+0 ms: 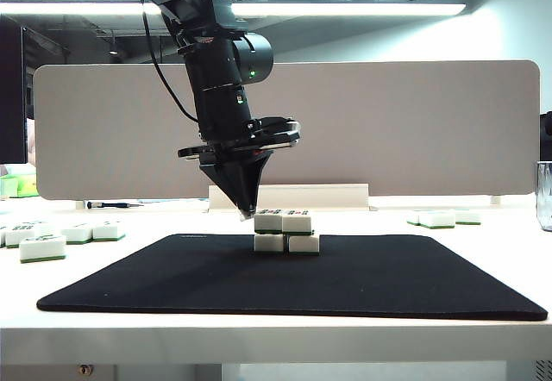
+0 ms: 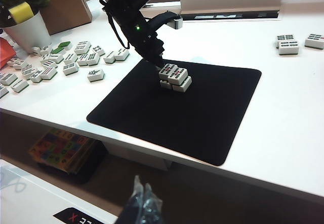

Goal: Arrange four mahjong tiles into a neat stack, creating two layers of paired tiles.

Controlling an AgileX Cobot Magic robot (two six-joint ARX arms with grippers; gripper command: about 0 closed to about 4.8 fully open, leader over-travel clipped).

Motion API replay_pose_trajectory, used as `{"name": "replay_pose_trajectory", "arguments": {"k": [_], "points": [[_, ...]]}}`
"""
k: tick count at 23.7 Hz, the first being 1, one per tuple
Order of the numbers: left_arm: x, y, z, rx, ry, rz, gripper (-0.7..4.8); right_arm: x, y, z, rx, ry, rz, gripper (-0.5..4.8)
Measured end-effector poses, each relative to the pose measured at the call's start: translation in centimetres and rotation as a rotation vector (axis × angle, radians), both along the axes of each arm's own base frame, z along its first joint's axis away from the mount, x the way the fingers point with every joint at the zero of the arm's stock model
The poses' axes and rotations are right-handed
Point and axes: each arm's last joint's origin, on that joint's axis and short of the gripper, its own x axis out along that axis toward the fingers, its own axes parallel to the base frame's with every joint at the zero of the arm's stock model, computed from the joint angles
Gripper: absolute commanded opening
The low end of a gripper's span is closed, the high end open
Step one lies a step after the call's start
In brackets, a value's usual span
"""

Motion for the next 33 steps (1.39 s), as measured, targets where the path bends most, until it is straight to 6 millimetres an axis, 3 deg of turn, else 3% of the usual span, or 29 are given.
{"name": "replay_pose_trajectory", "arguments": {"k": [18,23,26,29,31,33], "points": [[0.0,0.0,0.0,-0.014,0.009,-0.007,-0.05,0.0,0.0,0.0,0.000,0.000,0.000,-0.01],[-0.6,0.6,0.9,0.089,0.027,0.003,-0.05,0.0,0.0,0.0,0.000,0.000,0.000,-0.01],[-1.4,1.4,2.9,0.186,-0.013,-0.009,-0.06,0.0,0.0,0.0,0.000,0.000,0.000,-0.01],[-2.8,2.5,6.5,0.217,-0.093,-0.007,-0.05,0.0,0.0,0.0,0.000,0.000,0.000,-0.01],[-4.4,4.3,10.3,0.188,-0.159,0.016,-0.05,0.0,0.0,0.0,0.000,0.000,0.000,-0.01],[-5.3,6.4,12.7,0.172,-0.189,0.055,-0.05,0.0,0.0,0.0,0.000,0.000,0.000,-0.01]]}}
